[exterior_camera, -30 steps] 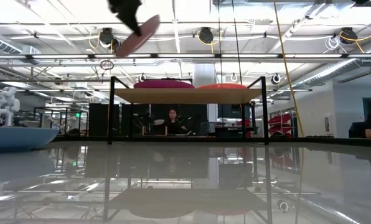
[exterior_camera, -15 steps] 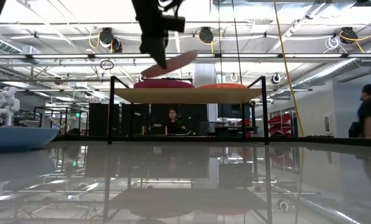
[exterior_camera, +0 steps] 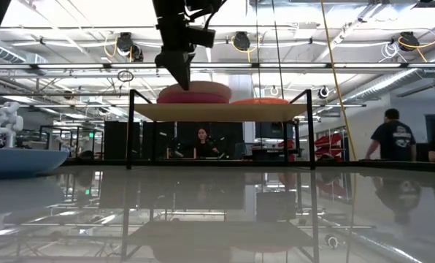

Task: Place and stack plates onto a shelf
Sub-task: Stack the brown plate on top of the pink plate on the shelf, then stack the black plate on top of the brown plate on the shelf

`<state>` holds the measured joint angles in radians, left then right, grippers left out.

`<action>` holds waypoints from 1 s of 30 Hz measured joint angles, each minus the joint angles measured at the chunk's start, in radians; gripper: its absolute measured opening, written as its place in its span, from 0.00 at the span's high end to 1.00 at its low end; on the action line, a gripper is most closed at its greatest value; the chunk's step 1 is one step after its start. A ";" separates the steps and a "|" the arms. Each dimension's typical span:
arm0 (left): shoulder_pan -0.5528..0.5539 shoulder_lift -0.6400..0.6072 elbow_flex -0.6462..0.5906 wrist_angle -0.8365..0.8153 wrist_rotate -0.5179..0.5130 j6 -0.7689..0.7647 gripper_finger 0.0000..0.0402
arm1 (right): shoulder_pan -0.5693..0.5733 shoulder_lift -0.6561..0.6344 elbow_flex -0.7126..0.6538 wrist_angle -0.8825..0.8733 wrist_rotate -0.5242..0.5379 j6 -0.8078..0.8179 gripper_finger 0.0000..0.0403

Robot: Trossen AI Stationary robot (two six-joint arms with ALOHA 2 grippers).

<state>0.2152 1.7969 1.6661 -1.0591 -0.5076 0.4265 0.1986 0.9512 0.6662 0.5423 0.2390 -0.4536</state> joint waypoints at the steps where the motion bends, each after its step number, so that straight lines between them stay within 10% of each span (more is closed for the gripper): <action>1: -0.001 0.000 0.000 0.004 -0.009 -0.001 0.78 | 0.000 0.000 0.000 0.000 0.000 0.004 0.72; 11: -0.024 -0.097 0.000 0.011 -0.146 -0.062 0.67 | 0.000 0.000 0.000 -0.021 0.000 0.017 0.72; 20: -0.085 -0.343 -0.033 0.223 0.065 -0.231 0.67 | 0.013 -0.053 0.000 -0.101 0.001 0.091 0.72; 30: -0.249 -0.679 -0.611 0.861 0.151 -0.316 0.67 | 0.085 -0.066 0.000 -0.140 0.233 0.066 0.72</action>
<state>-0.0336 1.1180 1.0552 -0.1980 -0.3563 0.1102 0.2835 0.8857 0.6662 0.4021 0.4717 -0.3878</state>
